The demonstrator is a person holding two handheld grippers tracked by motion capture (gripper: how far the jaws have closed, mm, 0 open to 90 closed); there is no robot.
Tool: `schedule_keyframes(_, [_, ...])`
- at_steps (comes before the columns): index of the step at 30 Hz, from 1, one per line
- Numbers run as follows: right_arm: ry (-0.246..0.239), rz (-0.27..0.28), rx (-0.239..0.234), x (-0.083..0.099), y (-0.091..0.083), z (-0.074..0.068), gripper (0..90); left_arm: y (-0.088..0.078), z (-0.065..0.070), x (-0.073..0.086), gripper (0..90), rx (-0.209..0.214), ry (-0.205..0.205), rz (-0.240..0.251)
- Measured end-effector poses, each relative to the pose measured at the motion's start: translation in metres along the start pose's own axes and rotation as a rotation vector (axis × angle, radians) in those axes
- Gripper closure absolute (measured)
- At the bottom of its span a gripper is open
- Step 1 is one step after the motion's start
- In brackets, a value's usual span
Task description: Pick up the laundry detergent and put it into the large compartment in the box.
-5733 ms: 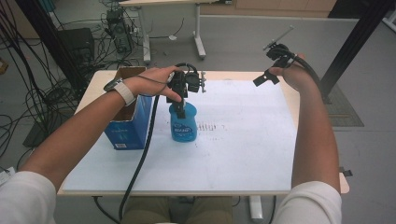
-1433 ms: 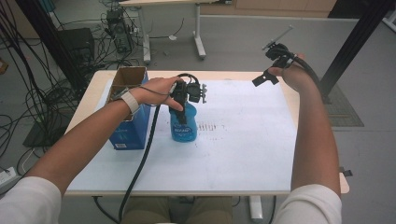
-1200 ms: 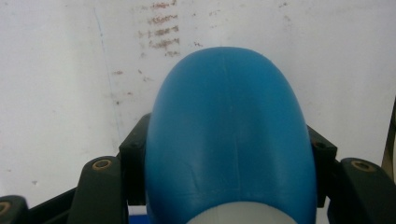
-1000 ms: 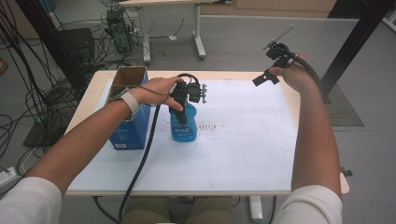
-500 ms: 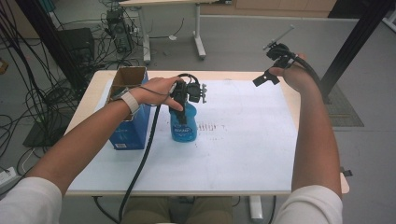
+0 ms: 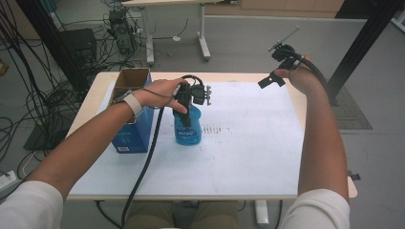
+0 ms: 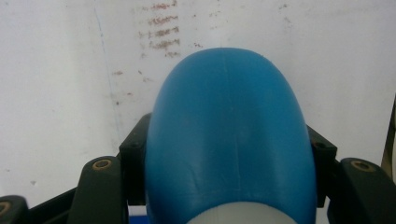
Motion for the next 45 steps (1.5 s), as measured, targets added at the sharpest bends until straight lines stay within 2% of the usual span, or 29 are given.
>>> schedule_keyframes(45, [0.0,0.012,0.003,0.0025,-0.0051,-0.0013,11.1,-0.0002,0.0014,0.0014,38.1,-0.004,-0.013,0.016])
Point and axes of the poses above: each handheld gripper's, and its own axes: y roughly forward along the jaws, x roughly out of its underside, z roughly to its right, the point moved 10 cm from there along y, roughly forward along the jaws, and after that the axes turned 5 degrees about x, right-handed, at the moved point
